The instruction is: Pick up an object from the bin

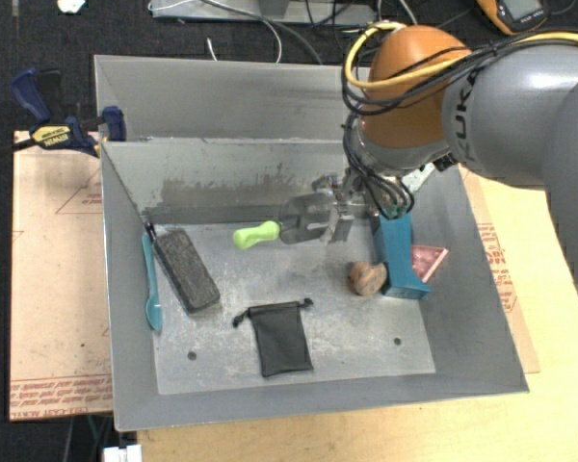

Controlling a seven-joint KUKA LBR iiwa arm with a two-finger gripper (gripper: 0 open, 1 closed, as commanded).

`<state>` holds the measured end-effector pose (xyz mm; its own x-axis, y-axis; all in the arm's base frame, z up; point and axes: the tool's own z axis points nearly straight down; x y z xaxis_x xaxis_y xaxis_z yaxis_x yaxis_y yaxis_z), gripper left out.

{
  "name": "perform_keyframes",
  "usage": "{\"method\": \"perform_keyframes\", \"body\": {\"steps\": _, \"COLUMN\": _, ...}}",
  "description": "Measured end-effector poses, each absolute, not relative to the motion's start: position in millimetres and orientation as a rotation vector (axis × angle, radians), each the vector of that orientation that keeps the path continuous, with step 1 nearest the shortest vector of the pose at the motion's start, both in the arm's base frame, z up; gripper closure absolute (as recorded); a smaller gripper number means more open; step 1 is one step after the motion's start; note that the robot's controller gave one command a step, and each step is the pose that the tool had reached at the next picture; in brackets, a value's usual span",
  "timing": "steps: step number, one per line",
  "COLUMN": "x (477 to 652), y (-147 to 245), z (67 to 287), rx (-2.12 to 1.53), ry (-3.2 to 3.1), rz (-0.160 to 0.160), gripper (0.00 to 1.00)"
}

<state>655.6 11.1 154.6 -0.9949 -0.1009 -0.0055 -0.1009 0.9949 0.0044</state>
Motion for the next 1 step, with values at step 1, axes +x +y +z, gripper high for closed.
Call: {"method": "perform_keyframes", "body": {"steps": 1, "x": 657.3, "y": 11.3, "z": 220.8, "rx": -0.159, "ry": 3.126, "rz": 0.007, "gripper": 1.00}}
